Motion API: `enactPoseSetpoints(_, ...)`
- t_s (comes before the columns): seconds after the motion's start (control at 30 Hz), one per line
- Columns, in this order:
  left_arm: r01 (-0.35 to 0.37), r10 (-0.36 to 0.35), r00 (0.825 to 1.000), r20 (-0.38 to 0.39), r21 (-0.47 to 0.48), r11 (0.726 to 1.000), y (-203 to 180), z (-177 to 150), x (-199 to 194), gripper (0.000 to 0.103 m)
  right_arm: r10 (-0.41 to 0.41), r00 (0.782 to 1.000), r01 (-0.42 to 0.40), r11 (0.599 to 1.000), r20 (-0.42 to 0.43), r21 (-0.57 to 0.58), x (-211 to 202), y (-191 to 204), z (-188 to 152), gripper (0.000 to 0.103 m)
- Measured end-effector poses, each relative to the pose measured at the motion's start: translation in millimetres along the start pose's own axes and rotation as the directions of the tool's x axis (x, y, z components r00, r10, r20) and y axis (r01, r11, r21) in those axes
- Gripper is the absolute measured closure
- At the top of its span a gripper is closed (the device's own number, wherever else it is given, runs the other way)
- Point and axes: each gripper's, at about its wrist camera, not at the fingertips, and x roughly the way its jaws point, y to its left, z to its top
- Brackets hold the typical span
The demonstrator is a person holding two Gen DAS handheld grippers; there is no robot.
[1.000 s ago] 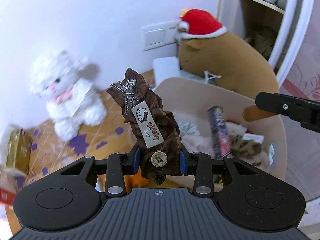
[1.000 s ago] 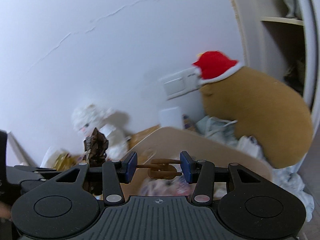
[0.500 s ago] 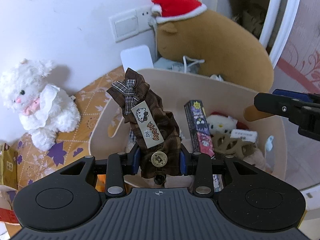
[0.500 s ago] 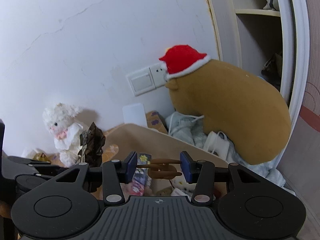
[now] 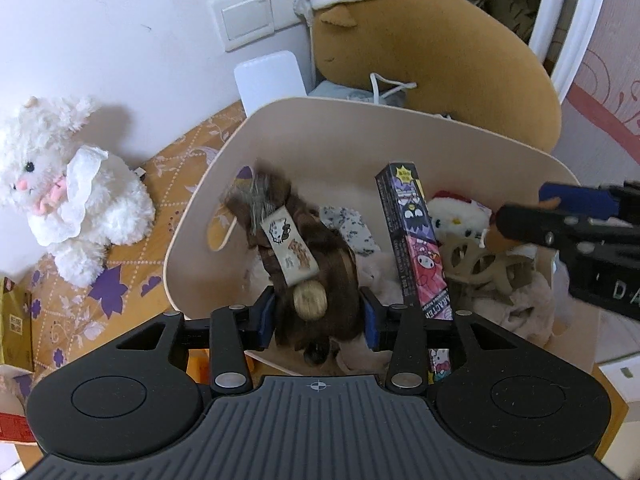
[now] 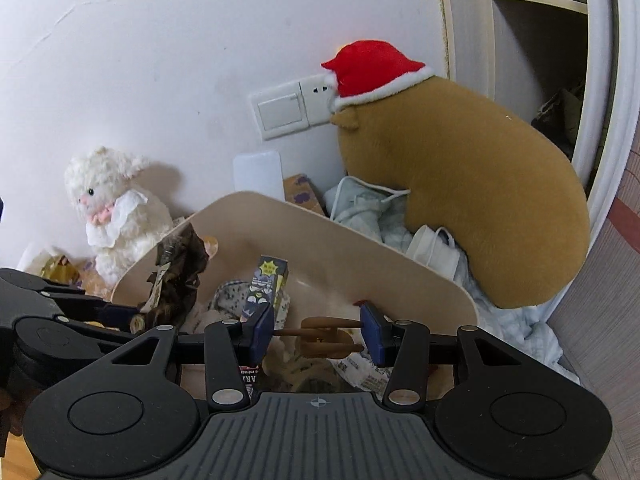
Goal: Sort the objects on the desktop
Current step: 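Lower the scrunchie and hair clip into the basket and open both tools, then move both tools back over the table toward the remaining objects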
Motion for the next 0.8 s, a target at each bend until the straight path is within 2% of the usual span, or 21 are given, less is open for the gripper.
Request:
enactPoseSetpoints(0.03, 0.004, -0.004, 1.0, 0.003, -0.003, 1.0, 0, 0, -1, 0.043, 0.002, 1.0, -0.002, 1.0, -0.007, 0.0, 0, 0, 0, 0.057)
enactPoseSetpoints(0.1, 0.01, -0.01, 1.0, 0.01, 0.002, 1.0, -1, 1, -4, 0.032, 0.001, 1.0, -0.001, 1.0, -0.018, -0.005, 0, 1, -1, 0.046)
enactPoseSetpoints(0.13, 0.007, -0.008, 1.0, 0.022, 0.013, 1.0, -2, 1, -7, 0.031, 0.001, 1.0, -0.001, 1.0, -0.018, -0.009, 0, 1, -2, 0.045)
enactPoseSetpoints(0.23, -0.002, 0.001, 1.0, 0.027, 0.028, 1.0, -5, 0, -9, 0.03, -0.011, 1.0, 0.011, 1.0, -0.02, -0.029, -3, 3, -3, 0.038)
enactPoseSetpoints(0.43, -0.013, 0.013, 0.999, 0.033, 0.022, 1.0, -1, -3, -14, 0.03, -0.018, 1.0, 0.019, 0.999, 0.008, -0.039, -12, 9, -2, 0.016)
enactPoseSetpoints(0.5, -0.01, 0.01, 0.999, 0.032, 0.01, 1.0, 4, -4, -17, 0.03, -0.023, 1.0, 0.023, 0.999, 0.013, -0.038, -15, 11, -1, 0.006)
enactPoseSetpoints(0.8, -0.019, 0.024, 0.998, 0.059, -0.084, 0.996, 36, -12, -39, 0.029, -0.016, 0.999, 0.019, 0.997, 0.046, -0.079, -26, 34, 5, 0.0)
